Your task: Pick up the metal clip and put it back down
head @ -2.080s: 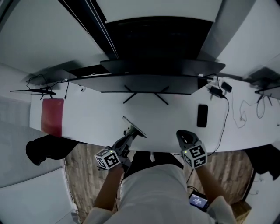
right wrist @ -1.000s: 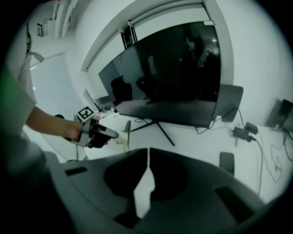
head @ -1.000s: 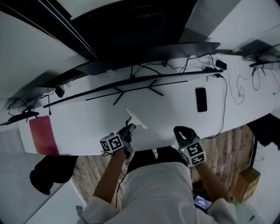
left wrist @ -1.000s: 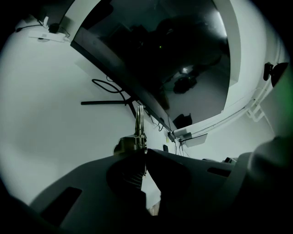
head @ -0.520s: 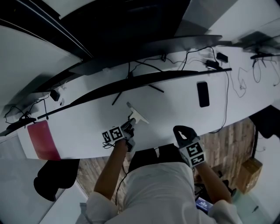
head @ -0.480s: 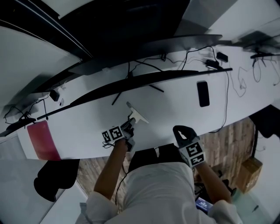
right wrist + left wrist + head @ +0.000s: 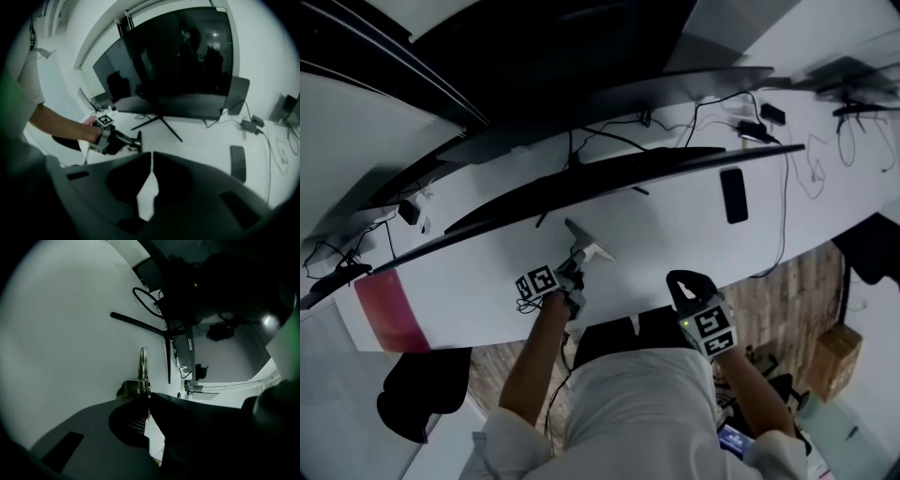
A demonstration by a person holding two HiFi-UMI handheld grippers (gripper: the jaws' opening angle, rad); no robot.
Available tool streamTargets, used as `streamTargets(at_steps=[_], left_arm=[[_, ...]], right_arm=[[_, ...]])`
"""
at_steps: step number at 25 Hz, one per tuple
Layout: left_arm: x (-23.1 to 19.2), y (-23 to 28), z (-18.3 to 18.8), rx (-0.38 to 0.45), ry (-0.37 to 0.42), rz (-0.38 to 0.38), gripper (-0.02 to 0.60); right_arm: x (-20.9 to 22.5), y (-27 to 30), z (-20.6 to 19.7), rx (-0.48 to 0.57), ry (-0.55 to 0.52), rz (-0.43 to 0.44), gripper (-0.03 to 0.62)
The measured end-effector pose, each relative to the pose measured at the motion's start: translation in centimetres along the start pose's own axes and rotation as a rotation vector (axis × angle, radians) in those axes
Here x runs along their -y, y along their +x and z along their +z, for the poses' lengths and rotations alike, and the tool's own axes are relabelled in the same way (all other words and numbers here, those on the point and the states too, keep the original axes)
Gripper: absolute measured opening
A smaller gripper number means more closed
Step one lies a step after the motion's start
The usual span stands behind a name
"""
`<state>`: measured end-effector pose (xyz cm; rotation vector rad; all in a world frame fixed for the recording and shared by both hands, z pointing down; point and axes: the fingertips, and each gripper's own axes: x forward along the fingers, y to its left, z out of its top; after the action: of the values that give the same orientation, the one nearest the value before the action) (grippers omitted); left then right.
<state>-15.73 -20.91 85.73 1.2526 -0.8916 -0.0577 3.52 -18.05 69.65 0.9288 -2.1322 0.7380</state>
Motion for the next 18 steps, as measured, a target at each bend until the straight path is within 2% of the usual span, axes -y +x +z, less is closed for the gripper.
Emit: streamTargets(at_steps=[7,18], left_arm=[[-0.53,0.29,-0.05,-0.013,-0.061,-0.014,0.032],[-0.8,0.86,0.69,-0.006,-0.082,-0.039,0.034]], right_arm=[[-0.27,0.03,-0.26,-0.007,0.013,-0.021,0.035],[-0.7,-0.27,-0.89,-0.018,0.019,-0.046,0.035]])
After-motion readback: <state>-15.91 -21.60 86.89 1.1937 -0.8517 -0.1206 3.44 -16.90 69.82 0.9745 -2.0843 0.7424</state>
